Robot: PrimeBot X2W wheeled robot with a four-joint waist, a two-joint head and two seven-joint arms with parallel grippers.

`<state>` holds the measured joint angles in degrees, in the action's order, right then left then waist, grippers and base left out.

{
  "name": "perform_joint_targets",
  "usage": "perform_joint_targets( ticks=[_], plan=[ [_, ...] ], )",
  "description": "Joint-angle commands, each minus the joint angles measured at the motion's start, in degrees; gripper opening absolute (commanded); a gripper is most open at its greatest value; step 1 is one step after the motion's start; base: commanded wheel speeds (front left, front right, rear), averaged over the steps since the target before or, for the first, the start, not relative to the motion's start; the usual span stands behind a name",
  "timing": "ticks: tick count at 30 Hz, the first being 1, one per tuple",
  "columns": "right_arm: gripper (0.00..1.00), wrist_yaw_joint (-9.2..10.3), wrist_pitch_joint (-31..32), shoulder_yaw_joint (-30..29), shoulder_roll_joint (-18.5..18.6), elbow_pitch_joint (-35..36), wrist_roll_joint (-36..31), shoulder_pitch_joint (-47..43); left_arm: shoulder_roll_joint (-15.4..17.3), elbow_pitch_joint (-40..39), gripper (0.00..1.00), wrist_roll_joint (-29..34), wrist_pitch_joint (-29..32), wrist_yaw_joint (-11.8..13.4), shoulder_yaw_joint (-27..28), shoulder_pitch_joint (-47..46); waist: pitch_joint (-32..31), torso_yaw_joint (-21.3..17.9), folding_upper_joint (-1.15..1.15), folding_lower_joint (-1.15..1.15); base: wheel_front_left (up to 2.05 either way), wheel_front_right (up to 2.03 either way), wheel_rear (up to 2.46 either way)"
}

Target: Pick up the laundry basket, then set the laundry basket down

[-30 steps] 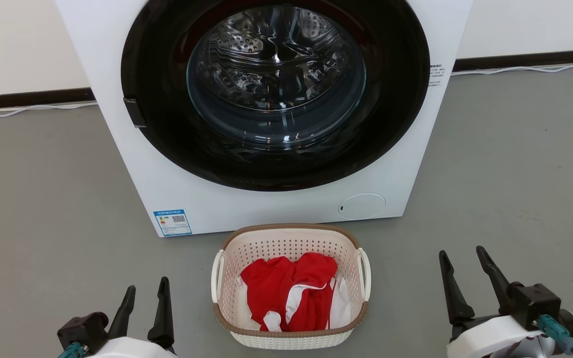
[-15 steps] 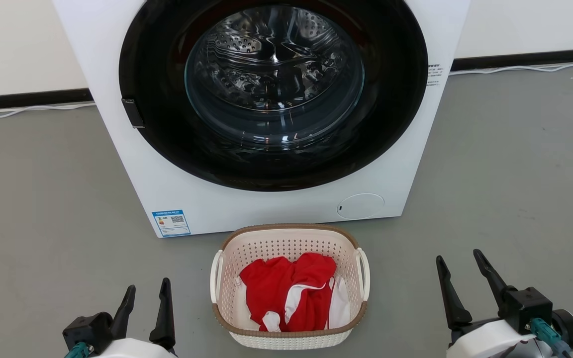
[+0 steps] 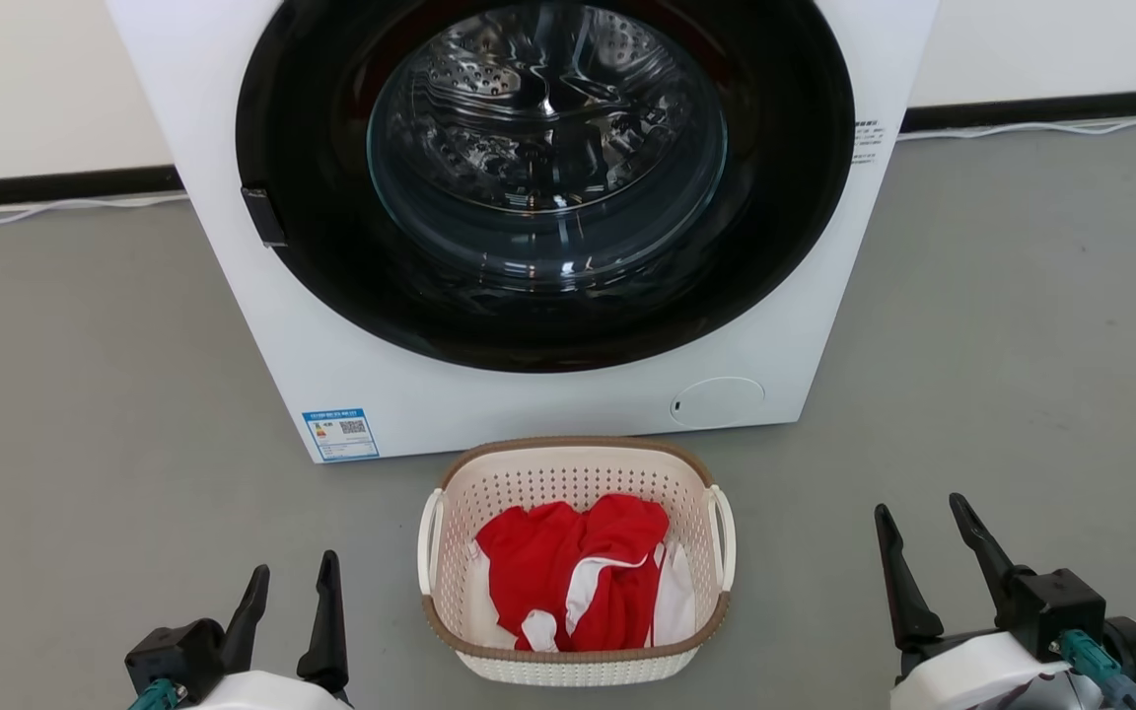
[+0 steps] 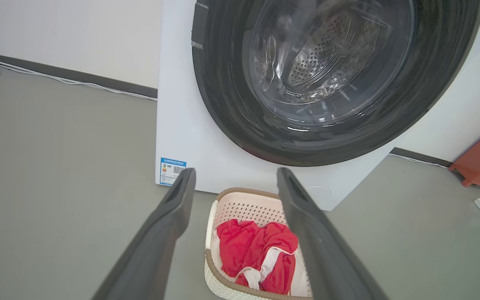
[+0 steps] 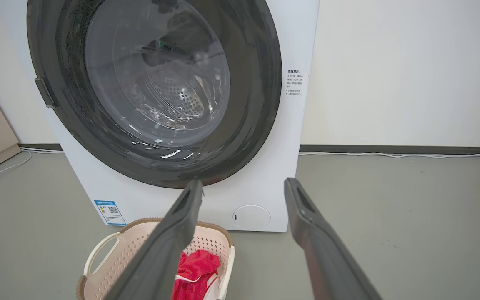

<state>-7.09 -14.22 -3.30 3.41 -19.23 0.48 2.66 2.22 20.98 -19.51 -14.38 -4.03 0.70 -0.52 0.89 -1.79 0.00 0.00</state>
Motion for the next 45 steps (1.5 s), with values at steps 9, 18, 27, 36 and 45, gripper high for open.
perform_joint_targets(
  ticks=[9,18,27,36,45],
  plan=[
    [1.0,-0.4,-0.8,0.7,-0.3,1.5,-0.8,5.0,0.7,-1.2,1.0,1.4,-0.6,0.4,1.1,-4.6,3.7,0.3,0.0,0.0,0.0,0.0,0.0],
    [1.0,-0.4,-0.8,0.3,-0.5,-0.2,1.3,9.2,0.7,0.2,1.0,2.0,-0.6,0.3,0.3,-9.0,8.9,0.5,0.0,0.0,0.0,0.0,0.0],
    [1.0,-0.4,-0.8,0.7,-0.5,-7.0,2.2,16.6,0.7,4.7,1.0,1.9,-0.6,0.3,-0.7,-16.8,16.9,0.7,0.0,0.0,0.0,0.0,0.0],
    [1.0,-0.4,-0.8,2.4,-0.5,-12.3,4.0,25.4,0.7,12.0,1.0,4.0,-0.6,0.2,-2.7,-26.4,25.4,1.2,0.0,0.0,0.0,0.0,0.0],
    [1.0,-0.4,-0.8,3.3,-0.5,-18.5,2.8,31.7,0.7,21.1,1.0,4.7,-0.6,0.4,-4.7,-36.1,33.6,1.6,0.0,0.0,0.0,0.0,0.0]
  ],
)
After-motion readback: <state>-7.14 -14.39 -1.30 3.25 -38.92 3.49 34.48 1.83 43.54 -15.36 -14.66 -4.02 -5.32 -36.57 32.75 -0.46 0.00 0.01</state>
